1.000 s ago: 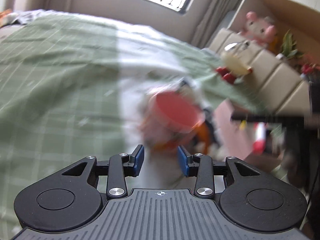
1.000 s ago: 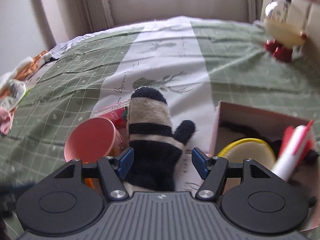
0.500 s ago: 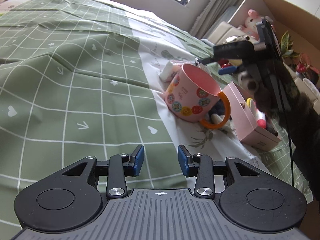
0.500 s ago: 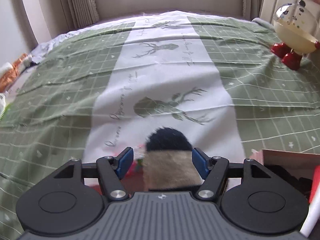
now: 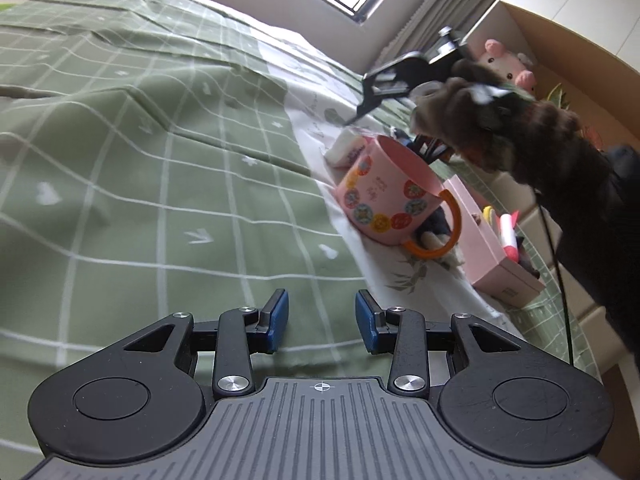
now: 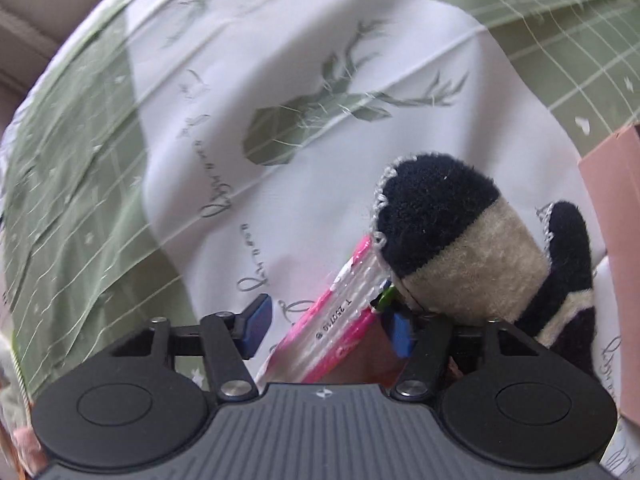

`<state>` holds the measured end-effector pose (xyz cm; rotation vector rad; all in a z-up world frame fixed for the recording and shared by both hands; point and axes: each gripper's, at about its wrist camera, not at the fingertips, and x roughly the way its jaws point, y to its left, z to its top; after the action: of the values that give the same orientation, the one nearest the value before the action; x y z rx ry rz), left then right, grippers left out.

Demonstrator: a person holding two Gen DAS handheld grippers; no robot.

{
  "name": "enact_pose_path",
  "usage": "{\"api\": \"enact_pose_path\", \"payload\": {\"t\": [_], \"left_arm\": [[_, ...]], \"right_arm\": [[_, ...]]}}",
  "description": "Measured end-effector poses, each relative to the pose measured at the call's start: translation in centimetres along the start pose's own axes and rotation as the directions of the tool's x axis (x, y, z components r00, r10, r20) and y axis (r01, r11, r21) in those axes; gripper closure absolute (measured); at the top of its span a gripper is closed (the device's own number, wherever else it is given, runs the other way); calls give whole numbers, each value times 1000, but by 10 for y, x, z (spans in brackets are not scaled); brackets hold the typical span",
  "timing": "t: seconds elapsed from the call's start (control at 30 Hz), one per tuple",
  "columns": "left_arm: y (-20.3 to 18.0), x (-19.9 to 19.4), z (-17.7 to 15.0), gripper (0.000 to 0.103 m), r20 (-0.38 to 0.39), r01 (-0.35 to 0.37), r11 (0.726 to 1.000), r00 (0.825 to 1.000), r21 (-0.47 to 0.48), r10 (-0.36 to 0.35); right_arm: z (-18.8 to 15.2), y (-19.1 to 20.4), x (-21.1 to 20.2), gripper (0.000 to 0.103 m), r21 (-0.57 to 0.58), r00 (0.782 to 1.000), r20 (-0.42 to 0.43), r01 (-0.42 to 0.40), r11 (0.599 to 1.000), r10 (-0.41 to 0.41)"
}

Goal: Organize soft objects
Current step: 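Grasp the striped knit sock with the right tool while the left tool grasps the pink tissue pack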

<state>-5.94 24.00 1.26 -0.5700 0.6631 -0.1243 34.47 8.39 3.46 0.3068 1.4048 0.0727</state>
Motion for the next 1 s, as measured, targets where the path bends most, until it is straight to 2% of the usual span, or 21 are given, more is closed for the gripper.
{"api": "enact_pose_path", "payload": {"t": [0.07,0.13,0.2,0.27,0.37,0.4,0.47,0.53,0.6,0.7,0.77,0.83,0.87,0.97,1.0], "left_arm": [[7,-8,-2,63,13,-7,1000,1000,-8,8],[16,-16,-2,63,33,-14,1000,999,-24,15],[23,-22,-1,63,47,-20,999,999,-46,22],[28,-24,0,63,58,-22,998,998,-62,26],[31,-31,2,63,93,-21,996,995,-89,29],[33,-34,3,63,106,-23,995,994,-101,33],[34,-37,4,63,123,-37,992,991,-120,52],[34,-38,4,63,117,-52,991,991,-126,67],[32,-37,3,63,99,-59,991,993,-121,71],[26,-32,0,63,69,-61,992,995,-112,69],[22,-28,-1,63,57,-69,992,995,-109,76],[17,-25,-1,63,53,-77,991,995,-107,83],[15,-23,0,63,50,-85,991,995,-104,91],[9,-18,2,63,29,-116,988,992,-106,120],[7,-17,2,63,22,-125,986,991,-108,128]], "right_arm": [[-5,4,0,74,-26,1000,0,-23,999,23],[-20,15,-17,82,-108,994,-8,-109,988,109],[-46,28,-42,84,-232,981,-30,-192,953,191],[-82,37,-68,84,-357,960,-99,-282,891,264],[-137,39,-93,80,-503,910,-270,-412,760,314],[-149,38,-101,73,-535,909,-278,-416,735,311],[-161,28,-123,62,-599,931,-204,-363,714,303],[-154,12,-142,58,-637,949,-80,-283,717,303],[-133,-4,-151,49,-639,960,73,-164,752,271],[-97,-31,-140,43,-611,948,275,42,790,162],[-78,-49,-125,43,-578,939,334,136,804,81],[-57,-68,-104,43,-515,944,326,138,846,44],[-46,-76,-95,42,-485,948,314,108,868,57],[-10,-86,-60,26,-397,964,242,-5,918,110],[-3,-87,-49,26,-376,969,219,-19,927,109]]}}
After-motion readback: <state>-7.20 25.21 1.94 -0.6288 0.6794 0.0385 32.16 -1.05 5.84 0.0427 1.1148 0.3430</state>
